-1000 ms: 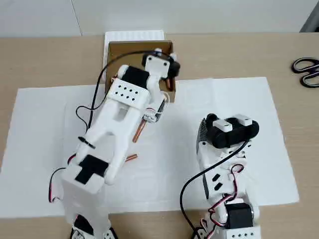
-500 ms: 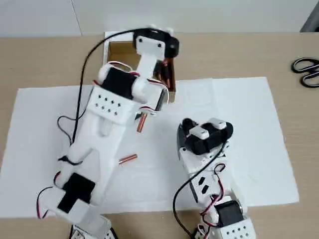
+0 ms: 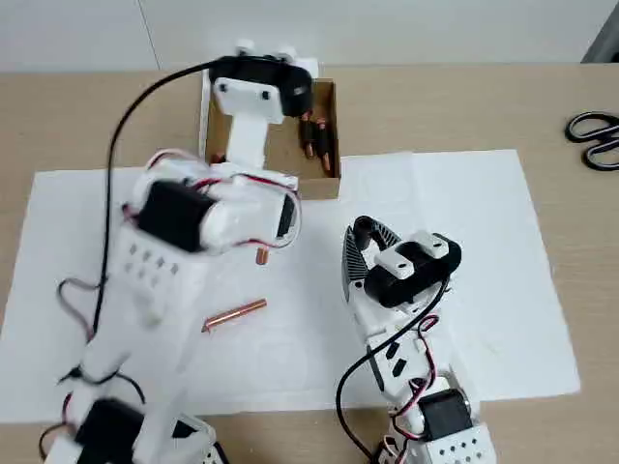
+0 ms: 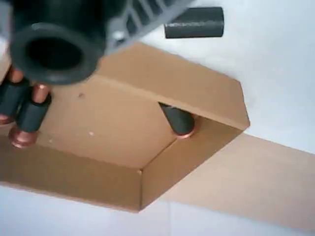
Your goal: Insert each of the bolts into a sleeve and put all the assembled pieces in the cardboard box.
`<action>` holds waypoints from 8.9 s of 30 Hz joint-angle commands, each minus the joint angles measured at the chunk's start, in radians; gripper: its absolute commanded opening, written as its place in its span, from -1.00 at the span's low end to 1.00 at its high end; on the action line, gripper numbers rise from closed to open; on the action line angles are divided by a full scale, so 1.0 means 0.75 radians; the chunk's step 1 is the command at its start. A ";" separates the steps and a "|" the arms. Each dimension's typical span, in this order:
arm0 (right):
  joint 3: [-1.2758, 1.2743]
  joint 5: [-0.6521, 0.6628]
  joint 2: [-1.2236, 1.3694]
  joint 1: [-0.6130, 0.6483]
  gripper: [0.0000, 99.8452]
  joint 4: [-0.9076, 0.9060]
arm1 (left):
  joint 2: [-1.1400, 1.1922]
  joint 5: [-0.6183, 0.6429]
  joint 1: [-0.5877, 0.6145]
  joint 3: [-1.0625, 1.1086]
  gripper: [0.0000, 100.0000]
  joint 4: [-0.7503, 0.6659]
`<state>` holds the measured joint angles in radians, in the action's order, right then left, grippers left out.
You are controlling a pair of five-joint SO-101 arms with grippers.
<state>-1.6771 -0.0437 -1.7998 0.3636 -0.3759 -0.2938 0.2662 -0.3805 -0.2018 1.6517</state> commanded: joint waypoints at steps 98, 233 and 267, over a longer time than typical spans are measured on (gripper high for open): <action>0.002 0.301 -0.017 0.199 -1.00 0.298 | -1.164 0.047 -0.241 1.560 -0.99 -1.802; 0.004 0.299 -0.017 0.199 -0.99 0.289 | -1.176 -0.219 -0.323 1.826 -0.50 -1.549; 0.004 0.301 -0.017 0.199 -0.99 0.289 | -0.863 -0.342 -0.172 1.542 -0.48 -1.502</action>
<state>-1.6771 0.1757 -1.7952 0.5048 -0.1795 -0.9613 0.0100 -0.5155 0.9782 0.5194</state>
